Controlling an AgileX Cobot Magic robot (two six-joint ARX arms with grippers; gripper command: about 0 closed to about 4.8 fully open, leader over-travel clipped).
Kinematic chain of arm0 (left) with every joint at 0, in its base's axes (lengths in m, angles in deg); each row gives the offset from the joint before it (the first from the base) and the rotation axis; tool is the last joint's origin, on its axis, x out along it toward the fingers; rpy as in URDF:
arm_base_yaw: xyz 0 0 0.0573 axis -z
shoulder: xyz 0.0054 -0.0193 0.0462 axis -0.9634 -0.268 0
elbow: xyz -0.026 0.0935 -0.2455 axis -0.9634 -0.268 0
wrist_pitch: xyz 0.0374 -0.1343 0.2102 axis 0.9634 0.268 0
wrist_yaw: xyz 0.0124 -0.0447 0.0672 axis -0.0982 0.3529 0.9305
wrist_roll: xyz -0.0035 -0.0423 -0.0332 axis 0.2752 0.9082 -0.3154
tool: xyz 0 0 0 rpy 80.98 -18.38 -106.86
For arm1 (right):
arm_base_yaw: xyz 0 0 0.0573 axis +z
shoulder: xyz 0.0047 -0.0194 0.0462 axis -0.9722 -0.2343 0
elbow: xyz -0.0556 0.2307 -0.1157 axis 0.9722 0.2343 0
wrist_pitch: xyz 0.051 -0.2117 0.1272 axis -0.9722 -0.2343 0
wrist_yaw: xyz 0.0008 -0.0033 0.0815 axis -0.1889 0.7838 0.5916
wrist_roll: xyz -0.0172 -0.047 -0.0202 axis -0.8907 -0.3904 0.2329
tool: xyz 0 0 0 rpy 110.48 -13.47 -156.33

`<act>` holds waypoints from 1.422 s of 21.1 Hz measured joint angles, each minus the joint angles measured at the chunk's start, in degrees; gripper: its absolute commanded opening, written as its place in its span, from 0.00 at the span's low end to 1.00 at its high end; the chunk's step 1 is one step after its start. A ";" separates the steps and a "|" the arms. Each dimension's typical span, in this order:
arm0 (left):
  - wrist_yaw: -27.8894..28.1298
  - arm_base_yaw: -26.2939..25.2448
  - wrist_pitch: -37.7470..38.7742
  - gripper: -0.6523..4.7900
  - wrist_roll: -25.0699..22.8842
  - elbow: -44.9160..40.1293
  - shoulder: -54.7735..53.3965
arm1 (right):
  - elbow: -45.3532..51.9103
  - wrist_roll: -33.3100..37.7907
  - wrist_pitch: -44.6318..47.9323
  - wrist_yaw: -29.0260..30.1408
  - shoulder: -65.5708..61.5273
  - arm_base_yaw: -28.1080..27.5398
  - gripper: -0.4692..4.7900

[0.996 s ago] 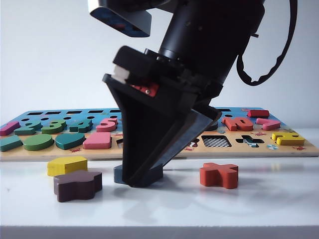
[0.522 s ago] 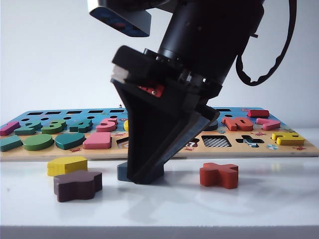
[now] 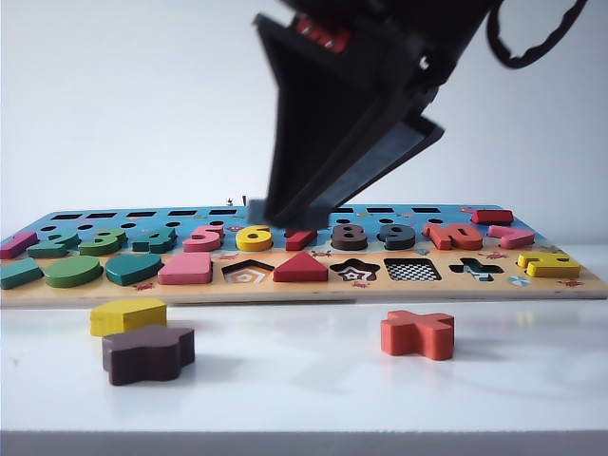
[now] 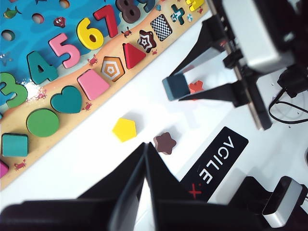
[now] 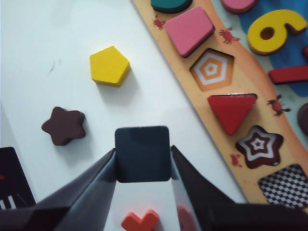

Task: Insert the cube into the slot.

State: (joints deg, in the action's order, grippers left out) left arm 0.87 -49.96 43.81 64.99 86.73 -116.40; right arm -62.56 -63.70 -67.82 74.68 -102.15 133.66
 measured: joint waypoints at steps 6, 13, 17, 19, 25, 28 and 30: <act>0.02 0.00 -0.50 0.15 -0.04 0.00 0.00 | -0.28 -15.43 -5.05 -0.04 3.98 -9.44 0.25; 0.00 0.00 -4.61 0.15 -0.04 0.00 0.00 | -0.26 -31.50 -4.94 -0.46 3.32 -14.05 0.25; 0.00 0.00 -6.60 0.15 -0.04 -0.02 0.00 | -0.28 -38.49 -3.61 -1.20 2.93 -14.60 0.24; 0.00 0.00 -7.89 0.15 -0.02 0.00 0.00 | -0.28 -41.16 -3.08 -2.05 1.75 -14.97 0.22; 0.00 0.00 -9.90 0.15 -0.02 0.00 0.00 | -0.26 -42.29 -3.17 -3.43 -1.42 -15.65 0.18; -0.02 0.00 -10.40 0.15 -0.02 -0.02 0.00 | -0.26 -42.53 -2.95 -3.67 -1.77 -16.04 0.15; -0.02 0.00 -10.40 0.15 -0.02 -0.02 0.00 | -0.26 -43.32 -2.78 -3.74 -2.19 -16.04 0.14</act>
State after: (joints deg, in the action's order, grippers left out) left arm 0.85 -49.96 33.40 64.97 86.71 -116.40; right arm -62.82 -107.02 -70.59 70.94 -104.33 117.62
